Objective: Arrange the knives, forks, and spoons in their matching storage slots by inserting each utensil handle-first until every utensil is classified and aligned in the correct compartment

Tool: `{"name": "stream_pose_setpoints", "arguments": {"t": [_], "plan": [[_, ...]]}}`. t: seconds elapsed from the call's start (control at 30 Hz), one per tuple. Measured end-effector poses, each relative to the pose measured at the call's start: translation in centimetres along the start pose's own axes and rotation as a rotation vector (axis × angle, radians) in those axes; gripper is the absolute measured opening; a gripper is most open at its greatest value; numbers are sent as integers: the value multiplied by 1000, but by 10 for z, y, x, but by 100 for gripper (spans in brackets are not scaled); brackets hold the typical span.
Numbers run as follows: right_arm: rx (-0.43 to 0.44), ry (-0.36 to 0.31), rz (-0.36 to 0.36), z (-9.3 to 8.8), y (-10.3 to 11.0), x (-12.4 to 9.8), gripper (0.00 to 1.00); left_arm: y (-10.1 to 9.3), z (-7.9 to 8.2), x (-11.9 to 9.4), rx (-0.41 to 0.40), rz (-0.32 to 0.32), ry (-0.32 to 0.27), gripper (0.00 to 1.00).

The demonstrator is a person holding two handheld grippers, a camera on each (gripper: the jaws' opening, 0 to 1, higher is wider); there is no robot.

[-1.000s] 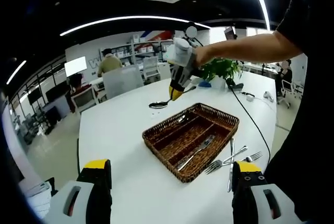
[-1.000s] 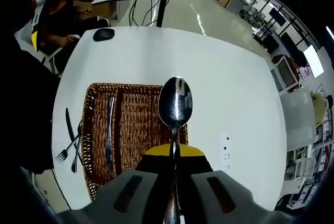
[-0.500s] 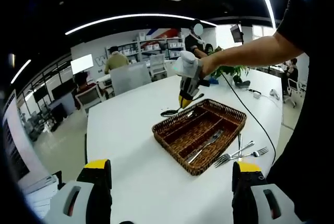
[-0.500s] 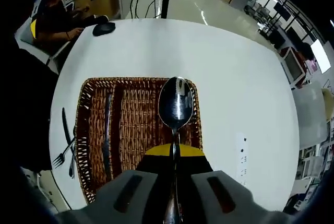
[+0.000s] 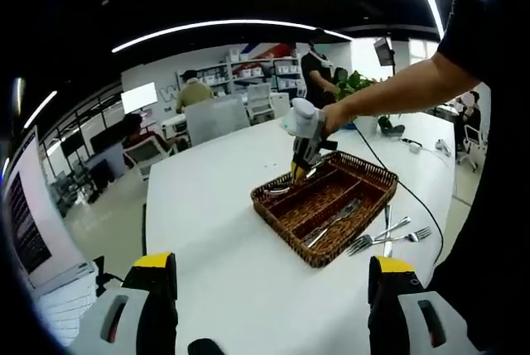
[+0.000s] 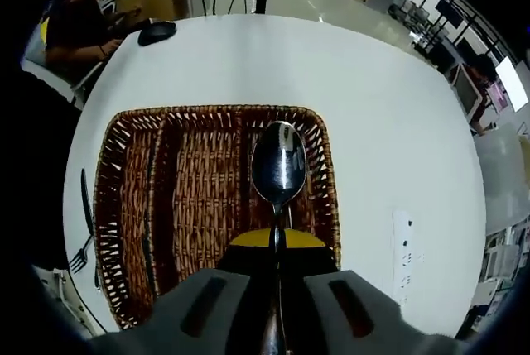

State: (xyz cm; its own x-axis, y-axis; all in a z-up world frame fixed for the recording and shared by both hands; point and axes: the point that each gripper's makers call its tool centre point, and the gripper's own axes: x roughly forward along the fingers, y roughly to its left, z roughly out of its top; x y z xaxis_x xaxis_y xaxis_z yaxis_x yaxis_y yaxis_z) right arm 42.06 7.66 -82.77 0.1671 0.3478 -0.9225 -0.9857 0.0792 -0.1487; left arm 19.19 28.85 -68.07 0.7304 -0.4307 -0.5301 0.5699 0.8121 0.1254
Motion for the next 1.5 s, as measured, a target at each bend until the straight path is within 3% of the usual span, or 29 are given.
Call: {"name": "stream_pose_setpoints", "arguments": {"t": [0.53,0.8,0.9,1.23,1.33,1.43,1.5], "plan": [[25,9,35,-9,0,26,0,1,-17,-7,-17,14,17,100],[14,11,26,-10,1,32,0,-1,-13,-5,-19,5,9,100],[39,-15,32,-7,2,34,0,-3,-14,-3,-18,-5,12,100],[66,-11,23,-10,2,41,0,-3,-14,-5,-26,-5,6,100],[-3,-8,24,-9,3,40,1,-5,-12,-5,-25,-6,5,100],[-29,-43,10,-3,0,36,3,-5,-11,-5,-24,-7,3,100],[-12,-96,-22,8,-9,28,14,-5,-10,-5,-27,-8,-3,100]]}}
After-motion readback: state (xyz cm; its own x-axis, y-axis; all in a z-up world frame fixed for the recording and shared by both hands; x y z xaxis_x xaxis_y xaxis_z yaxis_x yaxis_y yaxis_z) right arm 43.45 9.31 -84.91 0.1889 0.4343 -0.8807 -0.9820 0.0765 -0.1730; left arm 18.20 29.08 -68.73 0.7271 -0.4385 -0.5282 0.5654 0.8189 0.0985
